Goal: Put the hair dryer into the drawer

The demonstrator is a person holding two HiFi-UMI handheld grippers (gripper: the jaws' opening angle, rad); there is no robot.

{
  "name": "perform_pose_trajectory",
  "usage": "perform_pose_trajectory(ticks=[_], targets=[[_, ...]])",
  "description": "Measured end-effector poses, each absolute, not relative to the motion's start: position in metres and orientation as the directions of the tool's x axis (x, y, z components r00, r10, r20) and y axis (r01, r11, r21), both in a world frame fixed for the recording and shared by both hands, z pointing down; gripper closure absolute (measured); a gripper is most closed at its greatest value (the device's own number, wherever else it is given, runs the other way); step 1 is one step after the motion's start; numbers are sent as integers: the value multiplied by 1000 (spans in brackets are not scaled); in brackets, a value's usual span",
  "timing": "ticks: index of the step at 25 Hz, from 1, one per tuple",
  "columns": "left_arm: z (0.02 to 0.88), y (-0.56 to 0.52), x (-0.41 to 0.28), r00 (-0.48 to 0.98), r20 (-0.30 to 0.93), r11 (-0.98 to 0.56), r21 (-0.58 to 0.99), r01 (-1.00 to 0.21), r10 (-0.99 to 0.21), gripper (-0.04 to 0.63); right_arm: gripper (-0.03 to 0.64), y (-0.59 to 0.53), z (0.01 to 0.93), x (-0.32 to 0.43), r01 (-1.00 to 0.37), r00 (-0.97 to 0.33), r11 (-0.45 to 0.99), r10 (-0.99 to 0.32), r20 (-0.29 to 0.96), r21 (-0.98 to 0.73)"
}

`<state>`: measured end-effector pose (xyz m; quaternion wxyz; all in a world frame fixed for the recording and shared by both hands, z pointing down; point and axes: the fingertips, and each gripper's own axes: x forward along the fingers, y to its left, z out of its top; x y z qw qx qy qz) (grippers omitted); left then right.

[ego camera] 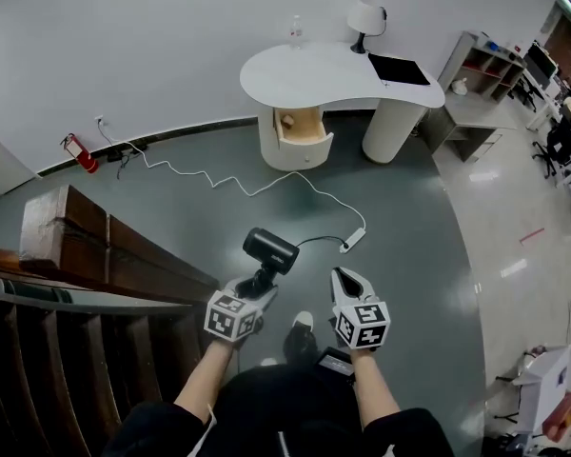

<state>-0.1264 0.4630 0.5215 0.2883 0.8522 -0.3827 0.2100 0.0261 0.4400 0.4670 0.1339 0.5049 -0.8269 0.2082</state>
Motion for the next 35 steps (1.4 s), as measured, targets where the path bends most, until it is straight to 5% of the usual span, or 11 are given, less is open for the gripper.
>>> perform_pose_trajectory(ticks=[35], targets=[[518, 348, -79, 539, 606, -452, 308, -837, -585, 396, 611, 303, 468, 78, -841, -541, 481, -735, 409, -247]])
